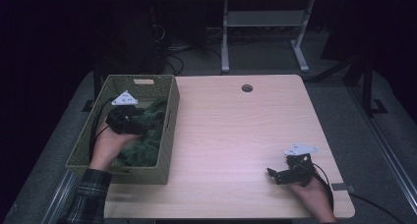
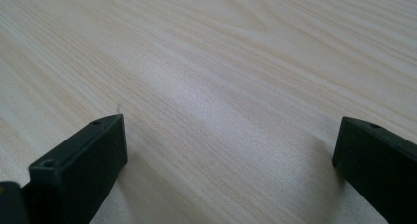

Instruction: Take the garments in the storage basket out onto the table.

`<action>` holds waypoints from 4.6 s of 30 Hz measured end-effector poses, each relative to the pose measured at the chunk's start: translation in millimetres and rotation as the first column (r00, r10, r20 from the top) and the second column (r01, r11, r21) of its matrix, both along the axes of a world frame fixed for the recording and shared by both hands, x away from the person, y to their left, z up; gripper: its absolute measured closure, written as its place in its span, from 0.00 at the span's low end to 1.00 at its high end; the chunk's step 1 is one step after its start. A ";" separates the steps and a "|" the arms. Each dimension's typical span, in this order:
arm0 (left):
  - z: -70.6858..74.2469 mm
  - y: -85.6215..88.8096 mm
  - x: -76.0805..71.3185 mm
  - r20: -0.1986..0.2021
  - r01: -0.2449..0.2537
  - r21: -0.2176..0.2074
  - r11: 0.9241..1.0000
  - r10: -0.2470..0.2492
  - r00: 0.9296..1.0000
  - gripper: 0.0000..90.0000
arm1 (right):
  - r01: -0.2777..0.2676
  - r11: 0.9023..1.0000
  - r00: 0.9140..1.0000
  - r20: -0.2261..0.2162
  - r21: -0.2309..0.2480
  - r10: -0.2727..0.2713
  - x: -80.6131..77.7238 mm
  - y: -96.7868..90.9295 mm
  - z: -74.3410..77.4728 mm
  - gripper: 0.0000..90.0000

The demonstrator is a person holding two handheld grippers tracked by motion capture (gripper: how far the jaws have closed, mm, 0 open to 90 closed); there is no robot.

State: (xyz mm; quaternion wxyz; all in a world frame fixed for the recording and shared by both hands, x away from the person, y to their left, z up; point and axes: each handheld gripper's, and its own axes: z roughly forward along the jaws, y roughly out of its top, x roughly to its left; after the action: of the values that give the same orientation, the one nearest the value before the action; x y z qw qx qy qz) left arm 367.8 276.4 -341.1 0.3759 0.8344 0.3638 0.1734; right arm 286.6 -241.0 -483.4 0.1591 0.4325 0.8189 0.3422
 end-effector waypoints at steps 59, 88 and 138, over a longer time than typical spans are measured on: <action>-35.0 37.3 27.3 -0.256 -0.078 -0.003 0.997 0.075 0.964 0.96 | 0.006 1.000 1.000 0.004 -0.002 -0.006 -0.5 0.0 -0.1 0.00; 77.0 39.3 -7.1 0.012 -0.036 -0.177 0.983 0.039 0.999 0.97 | 0.009 1.000 1.000 0.000 0.000 -0.009 -0.8 0.2 0.0 0.00; 75.3 -140.7 -30.7 0.088 0.307 -0.335 0.891 -0.294 0.952 0.97 | 0.010 1.000 1.000 0.000 0.001 -0.010 -0.8 0.2 0.0 0.00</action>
State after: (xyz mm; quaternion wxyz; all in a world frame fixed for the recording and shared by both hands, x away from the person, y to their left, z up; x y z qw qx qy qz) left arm 337.1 135.7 -265.9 0.5446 0.7987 0.2486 0.0613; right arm 285.8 -240.8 -483.3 0.1604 0.4366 0.8165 0.3419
